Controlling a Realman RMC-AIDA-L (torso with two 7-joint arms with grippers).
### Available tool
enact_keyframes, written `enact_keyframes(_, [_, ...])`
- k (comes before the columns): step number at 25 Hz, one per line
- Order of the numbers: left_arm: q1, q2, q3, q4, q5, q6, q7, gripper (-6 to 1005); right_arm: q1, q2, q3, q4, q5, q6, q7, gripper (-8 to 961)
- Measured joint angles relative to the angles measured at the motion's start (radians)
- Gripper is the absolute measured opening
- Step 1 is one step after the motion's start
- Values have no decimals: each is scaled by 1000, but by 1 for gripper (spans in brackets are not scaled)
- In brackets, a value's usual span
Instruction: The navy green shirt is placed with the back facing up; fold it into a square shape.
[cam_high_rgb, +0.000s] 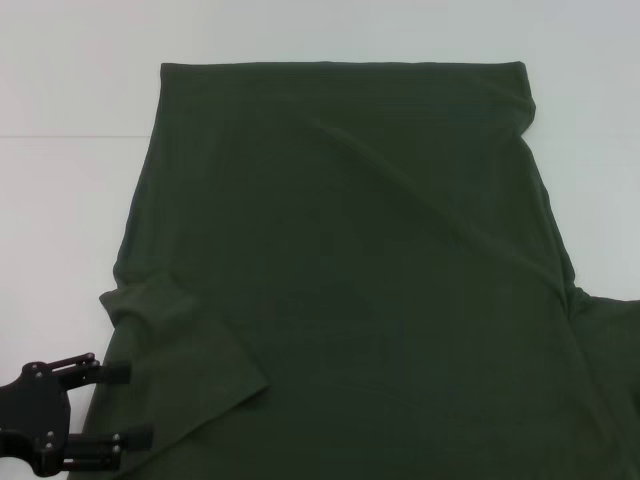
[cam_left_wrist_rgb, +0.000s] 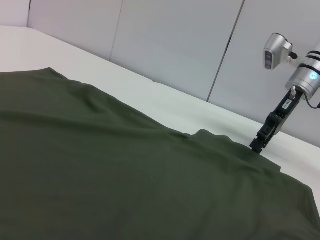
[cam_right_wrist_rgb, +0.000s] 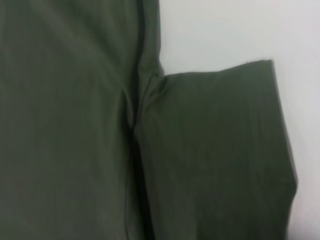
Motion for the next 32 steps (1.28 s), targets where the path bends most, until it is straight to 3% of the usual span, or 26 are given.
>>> enact_keyframes(19, [0,0,0,0,0,0,-2,899,45,10,-10,52,3,5,-12,881])
enact_keyframes(32, [-1,1,-2,0,-2,0,-3,900,41,26,-10,3,7,12,-24,683])
